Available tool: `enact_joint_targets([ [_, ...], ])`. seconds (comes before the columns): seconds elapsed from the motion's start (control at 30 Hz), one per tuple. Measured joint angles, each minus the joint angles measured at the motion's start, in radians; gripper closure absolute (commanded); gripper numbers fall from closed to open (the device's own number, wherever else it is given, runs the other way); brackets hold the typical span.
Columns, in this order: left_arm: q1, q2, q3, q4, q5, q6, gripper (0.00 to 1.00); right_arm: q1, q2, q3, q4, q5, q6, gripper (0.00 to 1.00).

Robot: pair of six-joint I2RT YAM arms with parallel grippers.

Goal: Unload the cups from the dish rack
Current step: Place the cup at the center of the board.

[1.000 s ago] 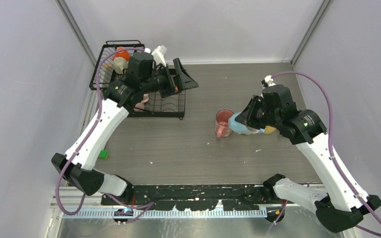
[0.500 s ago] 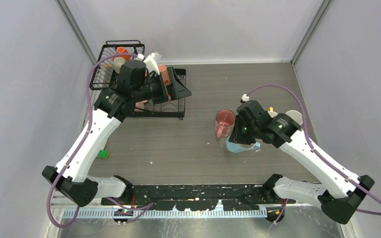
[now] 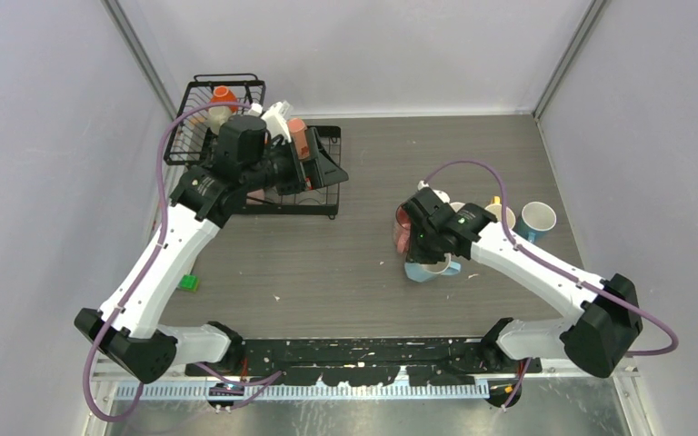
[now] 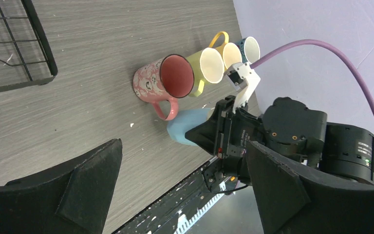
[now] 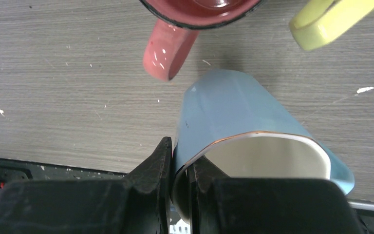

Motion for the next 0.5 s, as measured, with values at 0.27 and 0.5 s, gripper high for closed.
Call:
enact_joint_targets([
  [0.27,0.0,0.0,0.0,0.0,0.0,0.0,0.0,0.0,0.064,-0.026,0.071,0.017,0.002,0.99],
  [0.5,0.0,0.0,-0.006,0.0,0.0,0.0,0.0,0.0,0.1,-0.051,0.081,0.032,0.003,0.99],
])
